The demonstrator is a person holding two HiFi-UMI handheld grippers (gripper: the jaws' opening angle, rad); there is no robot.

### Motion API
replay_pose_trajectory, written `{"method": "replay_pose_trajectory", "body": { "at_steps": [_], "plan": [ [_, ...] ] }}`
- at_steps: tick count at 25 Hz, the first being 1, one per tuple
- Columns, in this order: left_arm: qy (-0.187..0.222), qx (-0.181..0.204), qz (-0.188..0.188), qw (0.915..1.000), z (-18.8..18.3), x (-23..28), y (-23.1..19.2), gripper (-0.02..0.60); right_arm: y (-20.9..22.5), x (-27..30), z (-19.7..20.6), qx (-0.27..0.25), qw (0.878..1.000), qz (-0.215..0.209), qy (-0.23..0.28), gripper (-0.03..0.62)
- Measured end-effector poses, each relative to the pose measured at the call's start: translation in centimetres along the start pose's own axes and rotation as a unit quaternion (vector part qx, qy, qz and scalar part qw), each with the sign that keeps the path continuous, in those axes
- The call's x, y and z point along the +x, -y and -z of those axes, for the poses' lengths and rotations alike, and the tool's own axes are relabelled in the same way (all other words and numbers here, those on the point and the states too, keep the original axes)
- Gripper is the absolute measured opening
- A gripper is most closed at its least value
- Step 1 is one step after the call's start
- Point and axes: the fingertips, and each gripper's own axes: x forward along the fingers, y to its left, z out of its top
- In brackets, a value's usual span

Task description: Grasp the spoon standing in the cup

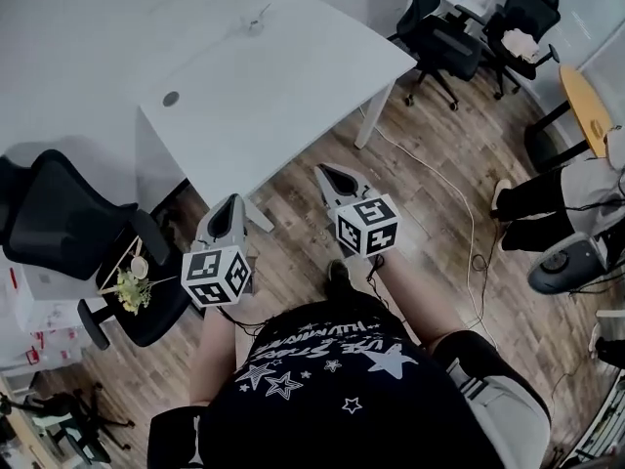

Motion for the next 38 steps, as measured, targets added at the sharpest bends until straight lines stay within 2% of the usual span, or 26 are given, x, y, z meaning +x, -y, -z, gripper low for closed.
{"method": "replay_pose_trajectory", "body": {
  "at_steps": [9, 13, 17, 22, 29, 38],
  "plan": [
    [0.008, -0.014, -0.054, 0.9984, -2.1, 6.8, 2.5, 0.008, 8.0, 2.6, -2.5, 0.003, 0.999, -0.039, -0.003, 0.009],
    [0.023, 0.003, -0.082, 0.9964, -3.4, 8.2, 3.2, 0.008, 10.5, 3.0, -3.0, -0.002, 0.998, -0.058, -0.004, 0.009],
    [0.035, 0.015, -0.103, 0.9940, -4.9, 8.6, 3.0, 0.008, 11.9, 4.1, -3.3, -0.005, 0.998, -0.066, -0.007, 0.009],
    [0.026, 0.009, -0.125, 0.9918, -4.9, 8.9, 1.1, 0.008, 12.3, 5.7, -3.9, -0.013, 0.997, -0.075, -0.009, 0.009],
    [0.026, 0.000, -0.115, 0.9930, -5.6, 12.5, -1.5, 0.008, 14.6, 8.4, -4.3, -0.004, 0.999, -0.050, -0.014, 0.009],
    [0.047, -0.005, -0.088, 0.9950, -9.3, 19.0, -6.4, 0.008, 16.5, 15.6, -8.3, -0.018, 0.999, -0.029, -0.008, 0.009]
  ]
}}
